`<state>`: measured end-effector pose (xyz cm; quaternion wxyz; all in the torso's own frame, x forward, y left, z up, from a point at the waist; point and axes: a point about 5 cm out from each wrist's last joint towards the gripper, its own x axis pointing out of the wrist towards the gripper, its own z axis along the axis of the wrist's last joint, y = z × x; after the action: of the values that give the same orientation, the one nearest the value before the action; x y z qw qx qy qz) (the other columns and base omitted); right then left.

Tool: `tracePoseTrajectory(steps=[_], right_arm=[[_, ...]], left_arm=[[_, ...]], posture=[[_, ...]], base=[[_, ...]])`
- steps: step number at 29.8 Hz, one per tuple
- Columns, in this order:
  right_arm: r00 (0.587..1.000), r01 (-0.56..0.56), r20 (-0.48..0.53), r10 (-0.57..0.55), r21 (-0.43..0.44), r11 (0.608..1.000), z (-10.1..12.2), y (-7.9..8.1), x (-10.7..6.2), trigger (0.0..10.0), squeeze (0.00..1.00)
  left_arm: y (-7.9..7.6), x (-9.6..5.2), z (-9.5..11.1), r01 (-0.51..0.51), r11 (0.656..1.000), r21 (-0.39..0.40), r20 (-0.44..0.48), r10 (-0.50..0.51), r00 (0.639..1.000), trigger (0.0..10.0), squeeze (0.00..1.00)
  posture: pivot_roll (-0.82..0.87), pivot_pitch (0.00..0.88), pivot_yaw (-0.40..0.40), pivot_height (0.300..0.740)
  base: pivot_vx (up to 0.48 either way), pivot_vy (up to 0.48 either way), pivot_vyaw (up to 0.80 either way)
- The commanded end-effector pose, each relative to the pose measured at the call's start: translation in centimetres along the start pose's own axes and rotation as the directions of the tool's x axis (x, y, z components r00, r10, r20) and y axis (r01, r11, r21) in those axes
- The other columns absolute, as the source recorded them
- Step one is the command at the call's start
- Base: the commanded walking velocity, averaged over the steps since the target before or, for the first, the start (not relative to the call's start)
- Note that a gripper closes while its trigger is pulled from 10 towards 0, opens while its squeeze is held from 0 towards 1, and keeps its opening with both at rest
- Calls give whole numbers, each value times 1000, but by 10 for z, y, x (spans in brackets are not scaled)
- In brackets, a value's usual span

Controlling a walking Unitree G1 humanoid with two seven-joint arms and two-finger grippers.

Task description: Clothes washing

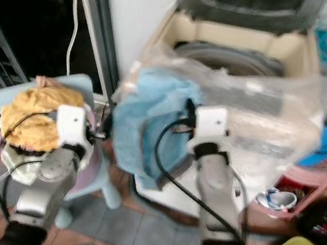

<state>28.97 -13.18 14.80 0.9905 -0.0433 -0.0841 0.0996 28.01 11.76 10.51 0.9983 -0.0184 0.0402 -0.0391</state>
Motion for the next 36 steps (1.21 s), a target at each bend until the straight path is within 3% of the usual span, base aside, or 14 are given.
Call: tracePoseTrajectory(steps=[1, 11, 21, 23, 27, 28, 30, 33, 36], right_arm=[[999, -37, 17, 37, 13, 999, 5, 10, 5, 10000, 0], [995, -87, 50, 86, 14, 996, 12, 18, 13, 10000, 0], [987, -93, 129, 98, -47, 995, 34, 9, 35, 10000, 0], [980, -138, 137, 147, -69, 988, 41, 9, 41, 10000, 0], [933, -280, 174, 316, -203, 938, 52, 24, 43, 10000, 0], [933, -280, 174, 316, -203, 938, 52, 24, 43, 10000, 0], [889, -360, 185, 420, -287, 888, 57, 35, 42, 10000, 0], [848, -413, 203, 489, -323, 851, 61, 43, 40, 10000, 0], [843, -410, 214, 494, -340, 847, 65, 45, 44, 10000, 0]], left_arm=[[13, -3, 0, -46, 999, -2, -1, 46, 999, 10000, 0], [14, -5, -2, -40, 999, -8, -10, 40, 999, 10000, 0], [14, -5, -1, -35, 999, -19, -9, 35, 999, 10000, 0], [13, -5, -1, -32, 999, -20, -9, 32, 999, 10000, 0], [13, -5, -1, -35, 999, -28, -11, 35, 999, 10000, 0], [13, -5, -1, -35, 999, -28, -11, 35, 999, 10000, 0], [13, -6, -1, -41, 999, -30, -16, 40, 999, 10000, 0], [15, -6, -1, -55, 998, -41, -17, 54, 998, 10000, 0], [15, -6, -1, -54, 998, -36, -16, 53, 998, 10000, 0]], posture=[[-65, 0, 69, 740], [-62, 0, 66, 740], [-61, 0, 67, 740], [-60, 0, 67, 740], [-62, 0, 63, 740], [-62, 0, 63, 740], [-60, 0, 61, 740], [-58, 0, 61, 740], [-55, 0, 60, 740]], base=[[0, 0, 0], [118, 0, 0], [336, 0, -697], [343, 0, 0], [354, 0, 0], [368, 0, 0], [309, 366, 0], [191, 398, 221], [0, 421, 663]])
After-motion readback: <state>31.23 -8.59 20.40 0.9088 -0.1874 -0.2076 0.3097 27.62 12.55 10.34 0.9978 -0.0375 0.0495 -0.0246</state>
